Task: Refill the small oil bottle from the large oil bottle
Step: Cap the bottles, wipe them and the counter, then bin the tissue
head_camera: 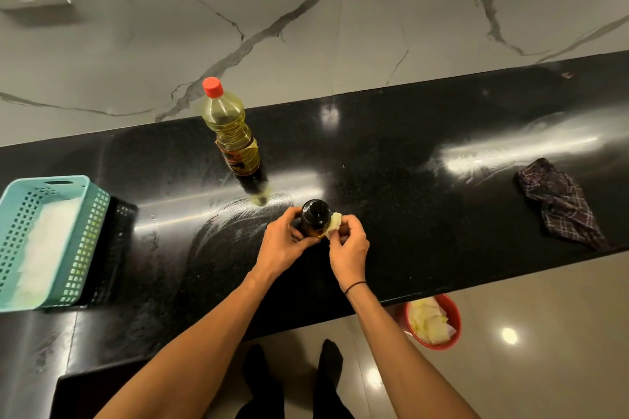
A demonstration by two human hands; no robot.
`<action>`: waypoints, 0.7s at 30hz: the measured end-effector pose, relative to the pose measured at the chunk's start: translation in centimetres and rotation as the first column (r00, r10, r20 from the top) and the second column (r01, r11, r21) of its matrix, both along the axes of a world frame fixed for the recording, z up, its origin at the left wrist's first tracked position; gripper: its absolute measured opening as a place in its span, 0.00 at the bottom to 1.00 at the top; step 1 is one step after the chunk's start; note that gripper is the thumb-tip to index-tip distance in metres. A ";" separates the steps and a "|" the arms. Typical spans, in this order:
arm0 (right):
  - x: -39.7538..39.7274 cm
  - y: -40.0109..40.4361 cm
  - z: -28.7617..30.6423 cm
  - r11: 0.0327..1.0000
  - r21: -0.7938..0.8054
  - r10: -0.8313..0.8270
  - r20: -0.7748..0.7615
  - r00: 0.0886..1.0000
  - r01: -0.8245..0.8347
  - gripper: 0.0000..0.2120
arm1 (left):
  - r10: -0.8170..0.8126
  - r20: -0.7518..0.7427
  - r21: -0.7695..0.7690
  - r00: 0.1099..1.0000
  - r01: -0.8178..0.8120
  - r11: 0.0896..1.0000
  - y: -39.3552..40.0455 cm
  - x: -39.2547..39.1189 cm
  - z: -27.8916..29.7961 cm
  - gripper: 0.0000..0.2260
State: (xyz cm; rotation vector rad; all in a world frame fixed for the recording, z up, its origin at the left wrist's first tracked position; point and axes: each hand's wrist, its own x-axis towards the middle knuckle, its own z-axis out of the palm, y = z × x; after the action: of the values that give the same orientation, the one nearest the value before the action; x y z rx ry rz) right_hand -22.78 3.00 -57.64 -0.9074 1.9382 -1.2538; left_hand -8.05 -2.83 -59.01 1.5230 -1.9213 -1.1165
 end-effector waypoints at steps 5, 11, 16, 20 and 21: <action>0.0 0.3 0.3 0.999 0.033 -0.002 0.043 0.999 0.000 0.10 | -0.044 0.047 -0.045 0.998 0.046 0.998 -0.4 0.1 0.8 0.34; 0.8 0.3 0.9 0.998 -0.041 -0.048 -0.025 0.999 0.047 0.07 | -0.241 0.023 0.005 0.970 0.241 0.970 -2.2 0.4 1.1 0.36; 1.0 -1.3 -0.3 0.991 0.128 -0.021 -0.112 0.993 0.035 0.06 | -0.212 0.006 -0.022 0.977 0.212 0.977 -2.4 1.0 0.7 0.30; 0.9 -0.9 -0.3 0.987 0.147 -0.052 -0.048 0.997 0.059 0.05 | -0.143 0.013 -0.021 0.990 0.144 0.989 -1.6 1.3 0.8 0.33; 0.9 -0.7 -0.2 0.991 0.110 -0.074 -0.013 0.997 0.075 0.06 | -0.157 0.003 -0.002 0.988 0.157 0.988 -1.6 1.3 0.8 0.35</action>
State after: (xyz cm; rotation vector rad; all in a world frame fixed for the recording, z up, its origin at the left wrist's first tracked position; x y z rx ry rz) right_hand -21.85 2.29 -57.79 -0.7926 2.0430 -1.1730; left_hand -6.78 -4.43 -58.19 1.3926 -2.0733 -1.1778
